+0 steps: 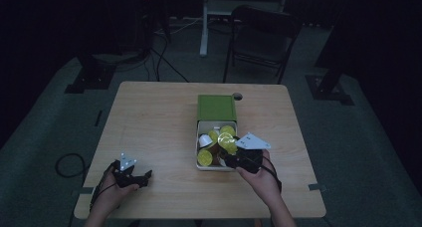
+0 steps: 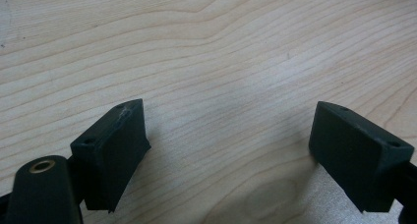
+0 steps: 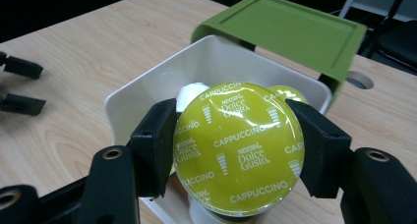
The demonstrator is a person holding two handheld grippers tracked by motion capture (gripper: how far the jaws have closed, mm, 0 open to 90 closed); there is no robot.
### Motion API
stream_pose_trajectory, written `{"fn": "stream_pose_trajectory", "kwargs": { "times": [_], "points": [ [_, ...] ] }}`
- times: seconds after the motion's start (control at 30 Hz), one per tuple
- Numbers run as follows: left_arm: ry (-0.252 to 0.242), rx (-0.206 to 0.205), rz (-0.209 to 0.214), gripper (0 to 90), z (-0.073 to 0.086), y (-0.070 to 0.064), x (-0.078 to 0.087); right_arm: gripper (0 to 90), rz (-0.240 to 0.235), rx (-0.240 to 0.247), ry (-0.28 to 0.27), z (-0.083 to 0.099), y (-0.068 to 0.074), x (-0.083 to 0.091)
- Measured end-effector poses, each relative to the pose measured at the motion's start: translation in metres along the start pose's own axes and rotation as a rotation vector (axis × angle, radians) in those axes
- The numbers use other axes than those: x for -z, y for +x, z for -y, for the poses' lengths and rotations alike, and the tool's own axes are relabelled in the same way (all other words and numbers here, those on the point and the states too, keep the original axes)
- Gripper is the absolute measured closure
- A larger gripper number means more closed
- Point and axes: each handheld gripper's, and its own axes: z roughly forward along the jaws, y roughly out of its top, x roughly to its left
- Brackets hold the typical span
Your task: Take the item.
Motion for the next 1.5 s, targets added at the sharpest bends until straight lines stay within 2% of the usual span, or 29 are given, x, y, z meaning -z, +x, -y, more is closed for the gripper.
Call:
{"fn": "stream_pose_trajectory", "kwargs": {
  "times": [0.43,0.93,1.17,1.5],
  "points": [
    [0.000,0.000,0.000,15.1,0.000,0.000,0.000,39.6,0.040,-0.032,-0.025,0.003,-0.016,0.009],
    [-0.001,0.002,0.000,15.2,0.000,0.000,0.000,39.6,0.099,-0.068,-0.013,0.018,-0.039,0.018],
    [0.000,0.000,0.000,15.1,0.000,0.000,0.000,39.6,0.140,-0.083,-0.005,0.027,-0.050,0.020],
    [0.000,0.000,0.000,15.1,0.000,0.000,0.000,39.6,0.207,-0.134,0.008,0.044,-0.071,0.020]
  ]
}}
